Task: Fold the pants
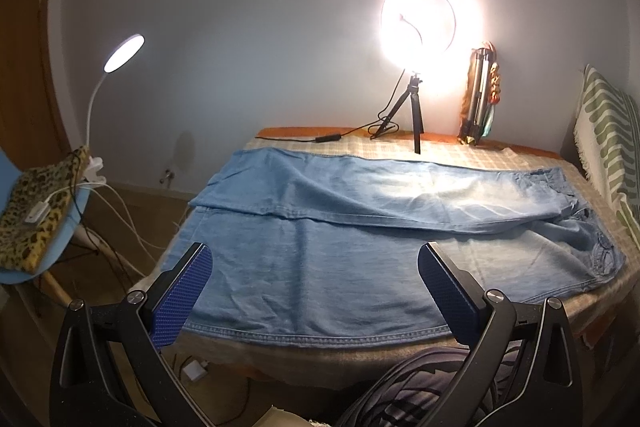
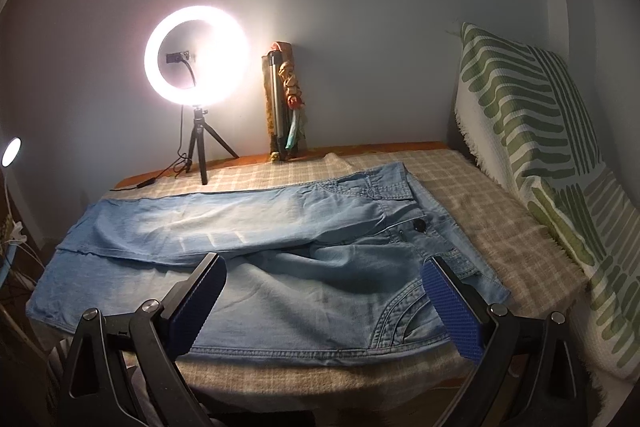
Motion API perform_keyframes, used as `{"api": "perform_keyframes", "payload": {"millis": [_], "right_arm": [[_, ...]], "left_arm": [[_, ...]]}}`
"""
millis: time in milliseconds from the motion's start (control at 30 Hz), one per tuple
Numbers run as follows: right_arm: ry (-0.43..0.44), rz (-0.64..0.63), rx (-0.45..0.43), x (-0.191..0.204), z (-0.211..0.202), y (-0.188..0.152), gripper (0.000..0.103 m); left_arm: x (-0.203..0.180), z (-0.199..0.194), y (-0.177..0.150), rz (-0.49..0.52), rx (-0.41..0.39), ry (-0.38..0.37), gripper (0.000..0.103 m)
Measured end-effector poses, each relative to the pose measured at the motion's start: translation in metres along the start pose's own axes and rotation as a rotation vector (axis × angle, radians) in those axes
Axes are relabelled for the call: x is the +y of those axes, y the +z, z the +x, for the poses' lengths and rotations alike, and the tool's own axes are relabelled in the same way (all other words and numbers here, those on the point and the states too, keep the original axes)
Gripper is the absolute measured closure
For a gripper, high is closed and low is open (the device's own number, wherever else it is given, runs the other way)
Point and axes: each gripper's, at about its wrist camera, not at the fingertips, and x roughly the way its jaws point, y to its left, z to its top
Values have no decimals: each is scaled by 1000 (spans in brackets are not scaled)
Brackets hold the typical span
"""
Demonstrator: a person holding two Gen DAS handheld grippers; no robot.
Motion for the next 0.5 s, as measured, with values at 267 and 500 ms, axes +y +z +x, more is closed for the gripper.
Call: {"api": "perform_keyframes", "payload": {"millis": [267,500], "right_arm": [[-24,-15,2,5,14,15,3],[-25,-35,8,11,29,28,3]], "left_arm": [[5,19,11,-1,24,15,1],[8,38,20,0,52,21,1]]}}
